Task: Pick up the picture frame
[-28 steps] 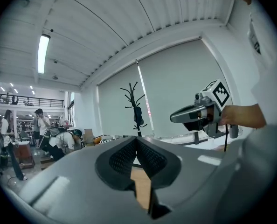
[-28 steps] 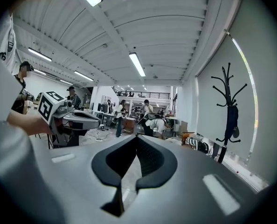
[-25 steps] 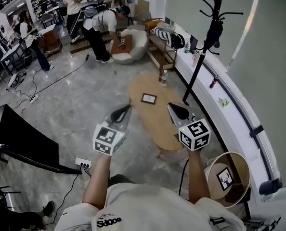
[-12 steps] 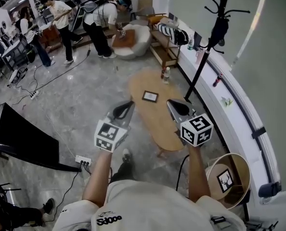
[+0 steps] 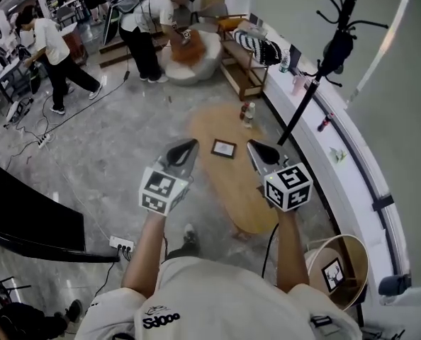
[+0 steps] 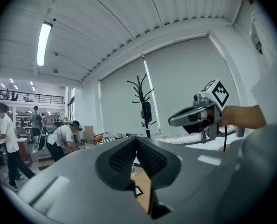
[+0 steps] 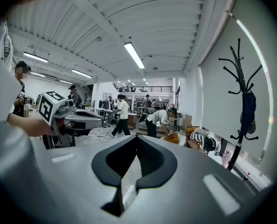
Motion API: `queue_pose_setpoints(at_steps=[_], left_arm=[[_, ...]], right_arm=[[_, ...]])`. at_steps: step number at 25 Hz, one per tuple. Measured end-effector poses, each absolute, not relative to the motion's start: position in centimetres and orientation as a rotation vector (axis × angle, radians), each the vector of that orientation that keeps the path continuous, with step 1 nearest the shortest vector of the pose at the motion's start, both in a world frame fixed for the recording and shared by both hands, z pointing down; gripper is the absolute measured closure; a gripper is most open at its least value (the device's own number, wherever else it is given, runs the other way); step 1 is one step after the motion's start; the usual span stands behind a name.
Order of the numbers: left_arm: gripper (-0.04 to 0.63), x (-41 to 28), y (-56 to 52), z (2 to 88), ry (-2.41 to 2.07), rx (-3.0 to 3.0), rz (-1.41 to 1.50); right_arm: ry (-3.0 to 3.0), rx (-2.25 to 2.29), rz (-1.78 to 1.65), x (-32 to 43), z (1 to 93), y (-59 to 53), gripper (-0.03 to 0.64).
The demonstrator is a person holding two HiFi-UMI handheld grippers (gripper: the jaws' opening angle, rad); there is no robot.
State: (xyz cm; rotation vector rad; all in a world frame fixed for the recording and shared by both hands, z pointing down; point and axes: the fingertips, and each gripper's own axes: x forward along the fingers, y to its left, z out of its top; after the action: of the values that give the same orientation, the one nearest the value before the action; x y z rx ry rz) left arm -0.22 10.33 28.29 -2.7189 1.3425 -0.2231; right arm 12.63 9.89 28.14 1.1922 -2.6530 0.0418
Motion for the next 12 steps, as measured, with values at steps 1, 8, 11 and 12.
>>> queue_pose_setpoints(at_steps=[1,8,11,12], left_arm=[[0.586,-0.7,9.1,28.3,1.341,-2.722,-0.221],[0.586,-3.4,1.5,27.7,1.33,-2.736,-0.231],[0.586,-4.0,-0.8,27.6,1.305,-2.75,-0.231],[0.586,-4.3,-1.4,27.6,1.3,-2.753,-0.233]], right_arm=[[-2.654,1.189,0.046,12.0,28.1,8.8,0.614],[-2.64,1.166,0.045,8.7,27.6,2.2,0.614],[-2.627,1.165,0.062,7.8,27.6,0.0,0.614],[-2.622,1.164,0.065,7.4,27.6,-0.6,0.614]])
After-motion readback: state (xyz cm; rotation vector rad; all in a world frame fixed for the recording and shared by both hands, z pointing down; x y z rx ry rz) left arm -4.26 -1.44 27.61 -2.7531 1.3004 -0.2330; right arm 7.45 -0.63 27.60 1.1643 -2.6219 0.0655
